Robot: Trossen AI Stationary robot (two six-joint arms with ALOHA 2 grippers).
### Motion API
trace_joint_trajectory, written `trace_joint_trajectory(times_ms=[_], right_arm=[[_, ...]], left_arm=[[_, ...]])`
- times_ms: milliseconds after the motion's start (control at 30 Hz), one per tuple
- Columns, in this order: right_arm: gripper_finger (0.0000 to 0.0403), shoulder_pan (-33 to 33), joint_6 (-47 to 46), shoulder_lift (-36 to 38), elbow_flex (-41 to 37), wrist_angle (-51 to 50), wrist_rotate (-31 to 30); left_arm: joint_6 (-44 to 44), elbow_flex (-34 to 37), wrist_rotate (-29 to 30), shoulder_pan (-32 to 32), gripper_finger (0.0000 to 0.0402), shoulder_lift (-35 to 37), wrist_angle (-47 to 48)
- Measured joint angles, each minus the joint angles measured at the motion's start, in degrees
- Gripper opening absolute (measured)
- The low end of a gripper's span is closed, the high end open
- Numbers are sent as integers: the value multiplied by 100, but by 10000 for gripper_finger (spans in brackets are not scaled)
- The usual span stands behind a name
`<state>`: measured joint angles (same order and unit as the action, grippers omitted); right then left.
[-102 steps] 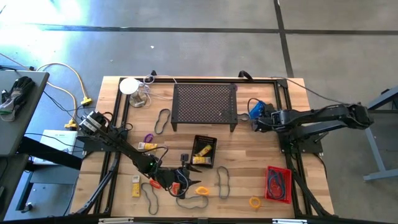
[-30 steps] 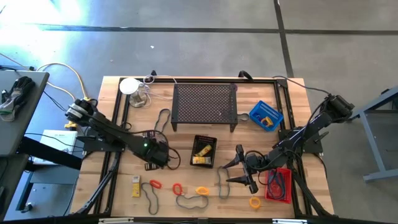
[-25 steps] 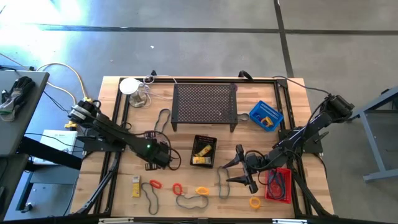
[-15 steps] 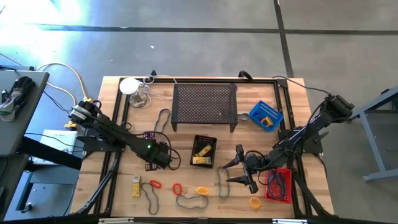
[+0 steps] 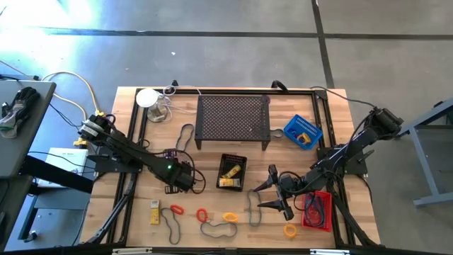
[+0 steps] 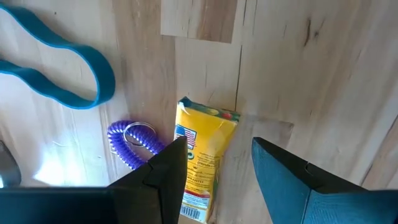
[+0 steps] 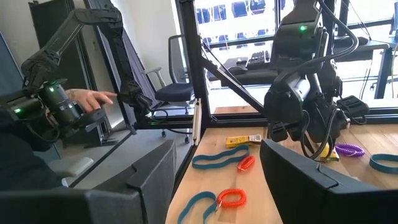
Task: Pick & Place Office Desk Supplies
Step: Put the yellow crayon box into the black bin
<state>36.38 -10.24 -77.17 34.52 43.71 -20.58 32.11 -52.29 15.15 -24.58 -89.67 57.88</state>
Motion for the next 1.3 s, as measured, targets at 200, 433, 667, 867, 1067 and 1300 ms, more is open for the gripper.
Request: trace_joint_trajectory(times_ms=[200, 433, 667, 867, 1067, 1300], right_arm=[[220, 0, 0, 0, 0, -20, 0], [220, 0, 0, 0, 0, -25, 0], [220, 0, 0, 0, 0, -25, 0], [220, 0, 0, 0, 0, -27, 0], [220, 0, 0, 0, 0, -58, 0], [220, 0, 0, -2, -2, -154, 0]], left_arm=[[-173, 0, 63, -111, 198, 0, -26], [-188, 0, 618, -524, 267, 0, -25], [191, 0, 617, -662, 285, 0, -45], [227, 0, 631, -691, 285, 0, -5], [129, 68, 646, -465, 285, 0, -8], [129, 289, 648, -136, 285, 0, -191]])
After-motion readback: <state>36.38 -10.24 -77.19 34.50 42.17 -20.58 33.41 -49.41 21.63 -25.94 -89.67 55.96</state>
